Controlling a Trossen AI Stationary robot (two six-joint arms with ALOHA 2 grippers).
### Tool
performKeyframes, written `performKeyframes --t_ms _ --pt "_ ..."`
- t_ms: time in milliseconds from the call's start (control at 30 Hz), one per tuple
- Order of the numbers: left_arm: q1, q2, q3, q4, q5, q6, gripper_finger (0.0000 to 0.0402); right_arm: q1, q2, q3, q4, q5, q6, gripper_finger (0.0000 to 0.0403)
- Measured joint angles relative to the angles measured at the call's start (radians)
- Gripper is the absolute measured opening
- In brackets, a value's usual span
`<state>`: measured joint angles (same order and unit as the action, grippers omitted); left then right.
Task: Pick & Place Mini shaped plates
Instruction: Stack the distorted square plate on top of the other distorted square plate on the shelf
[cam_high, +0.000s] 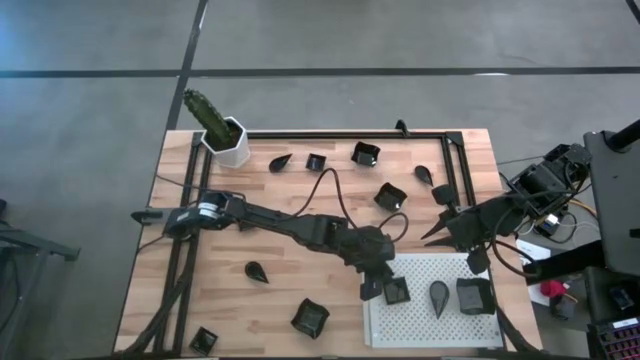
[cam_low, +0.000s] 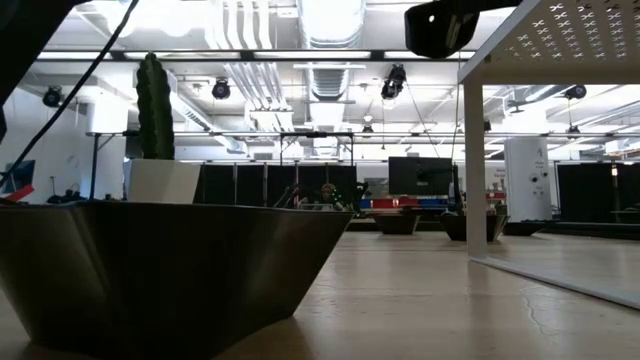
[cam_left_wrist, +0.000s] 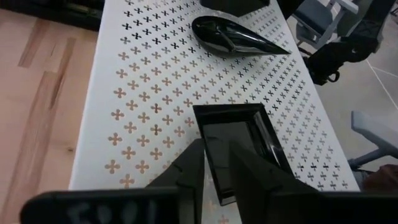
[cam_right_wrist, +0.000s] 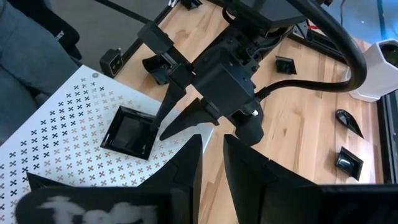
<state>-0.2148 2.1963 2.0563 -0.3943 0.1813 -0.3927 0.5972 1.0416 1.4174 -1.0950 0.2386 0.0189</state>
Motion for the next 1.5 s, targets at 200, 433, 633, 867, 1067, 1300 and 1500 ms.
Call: performKeyframes --t_ms 200,433,633,867,1067,1300,1500 --pt "0.007 -0.014 0.000 -0.001 0.000 0.045 0.0066 0.000 0.000 0.000 0.000 0.000 0.000 0.0061" --pt "0.015 -0.080 0.001 -0.031 0.000 0.117 0.0065 0.000 0.000 0.000 -0.001 0.000 0.005 0.0061" --pt "0.013 -0.169 0.001 -0.183 -0.031 0.210 0.0065 0.000 0.000 0.000 0.005 0.000 0.022 0.0061" --pt "-0.038 -0.234 0.000 -0.424 -0.146 0.302 0.0065 0.000 0.000 0.000 0.005 -0.001 0.030 0.0061" --pt "-0.115 -0.241 -0.005 -0.574 -0.188 0.365 0.0065 0.000 0.000 -0.002 0.005 -0.001 0.026 0.0061" --pt "-0.200 -0.237 -0.123 -0.553 -0.187 0.394 0.0065 0.000 0.000 -0.002 0.005 -0.001 0.008 0.0061" --pt "-0.231 -0.237 -0.269 -0.450 -0.182 0.391 0.0065 0.000 0.000 -0.002 0.006 -0.001 0.008 0.0061"
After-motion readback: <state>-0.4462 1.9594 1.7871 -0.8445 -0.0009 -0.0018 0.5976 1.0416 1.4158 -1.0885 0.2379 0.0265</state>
